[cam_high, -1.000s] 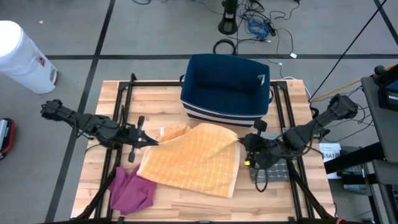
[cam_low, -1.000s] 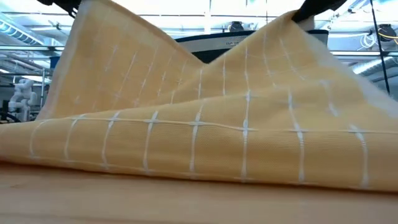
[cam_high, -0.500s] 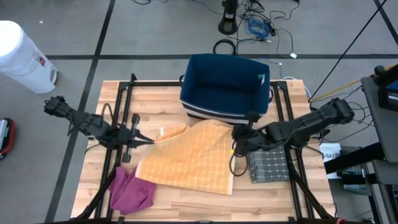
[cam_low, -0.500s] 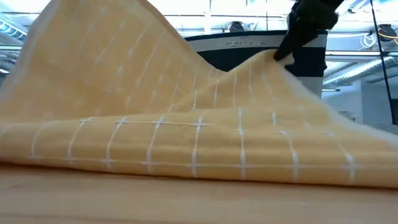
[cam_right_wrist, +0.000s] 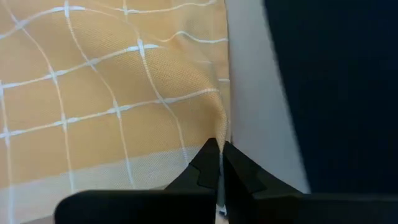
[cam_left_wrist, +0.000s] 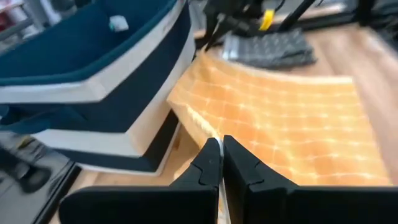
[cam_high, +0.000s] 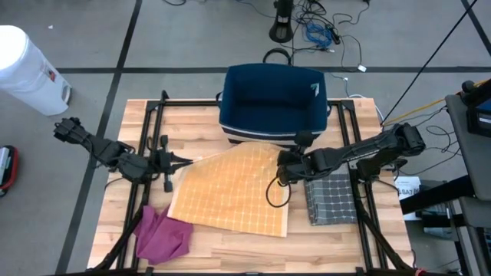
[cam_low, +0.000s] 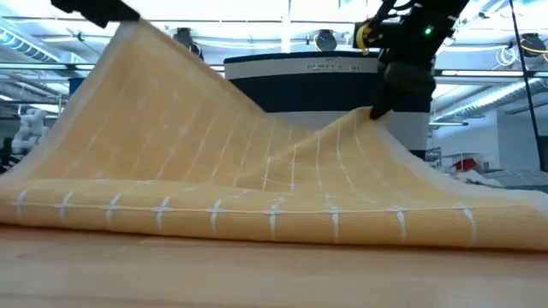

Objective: Fold towel
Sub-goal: Fold the orange patterned towel

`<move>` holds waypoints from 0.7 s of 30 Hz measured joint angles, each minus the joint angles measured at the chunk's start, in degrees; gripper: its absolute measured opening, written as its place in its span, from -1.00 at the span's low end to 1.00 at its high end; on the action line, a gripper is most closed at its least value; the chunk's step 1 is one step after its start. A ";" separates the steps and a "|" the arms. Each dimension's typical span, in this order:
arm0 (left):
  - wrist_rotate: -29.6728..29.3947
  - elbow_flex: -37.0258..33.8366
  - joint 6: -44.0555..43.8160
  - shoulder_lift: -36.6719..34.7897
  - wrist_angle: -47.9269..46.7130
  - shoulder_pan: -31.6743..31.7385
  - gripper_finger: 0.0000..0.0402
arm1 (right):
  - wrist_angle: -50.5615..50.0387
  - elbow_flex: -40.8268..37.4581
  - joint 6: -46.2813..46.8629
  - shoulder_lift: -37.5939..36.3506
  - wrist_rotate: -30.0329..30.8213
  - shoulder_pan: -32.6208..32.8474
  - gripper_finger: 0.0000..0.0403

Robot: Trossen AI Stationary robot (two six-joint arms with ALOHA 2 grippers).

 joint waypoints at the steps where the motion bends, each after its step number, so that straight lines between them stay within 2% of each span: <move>1: -0.55 0.00 -0.42 0.66 -0.28 0.00 -0.99 | 0.26 0.00 0.00 0.38 -1.01 -0.10 -0.97; 5: -0.74 0.00 -1.17 3.80 -1.21 1.15 -0.99 | 1.04 -0.07 0.25 0.67 -4.17 -0.12 -0.77; 13: -1.31 0.02 -6.94 9.15 -7.22 5.35 -0.99 | -4.96 -0.20 8.52 0.09 -5.21 3.18 -0.16; 17: -1.27 0.02 -8.63 10.55 -8.02 8.47 -0.97 | -6.10 -0.20 11.39 0.04 -5.69 6.77 -0.08; 21: -1.18 0.01 -8.73 11.84 -7.98 11.35 -0.83 | -2.39 -0.20 12.70 0.04 -7.91 10.69 -0.11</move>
